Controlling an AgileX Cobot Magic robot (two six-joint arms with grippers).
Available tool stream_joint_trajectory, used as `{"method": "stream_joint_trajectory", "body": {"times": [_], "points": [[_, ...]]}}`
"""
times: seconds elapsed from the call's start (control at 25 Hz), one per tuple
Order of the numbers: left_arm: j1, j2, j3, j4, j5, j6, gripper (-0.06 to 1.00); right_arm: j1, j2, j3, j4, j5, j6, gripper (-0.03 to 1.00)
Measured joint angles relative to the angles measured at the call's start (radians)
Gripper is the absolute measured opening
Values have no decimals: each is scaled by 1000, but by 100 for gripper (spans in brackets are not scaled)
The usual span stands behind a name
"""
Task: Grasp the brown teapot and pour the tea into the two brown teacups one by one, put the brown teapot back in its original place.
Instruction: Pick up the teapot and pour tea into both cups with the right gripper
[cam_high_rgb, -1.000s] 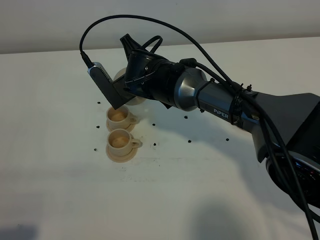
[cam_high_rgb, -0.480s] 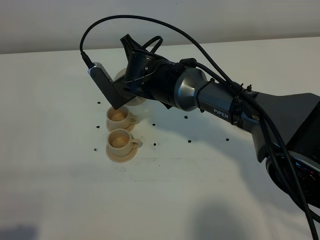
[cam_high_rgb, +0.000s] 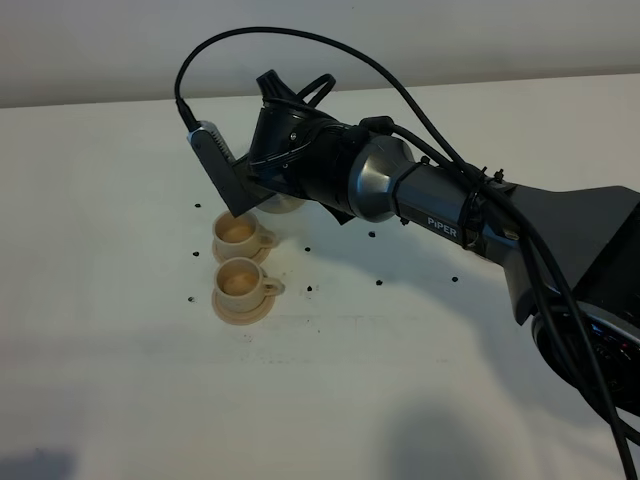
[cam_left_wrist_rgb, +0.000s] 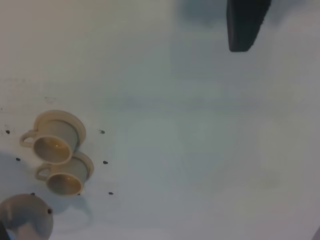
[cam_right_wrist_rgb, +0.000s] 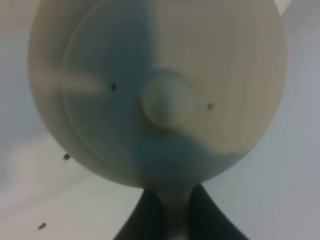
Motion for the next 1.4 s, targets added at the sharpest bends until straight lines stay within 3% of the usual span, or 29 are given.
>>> {"method": "stream_joint_trajectory", "body": {"times": [0.84, 1.4], "points": [[0, 0, 0, 0, 0, 0, 61, 36, 42, 0, -93, 41, 26, 13], [0, 0, 0, 0, 0, 0, 61, 40, 51, 0, -155, 18, 42, 13]]}}
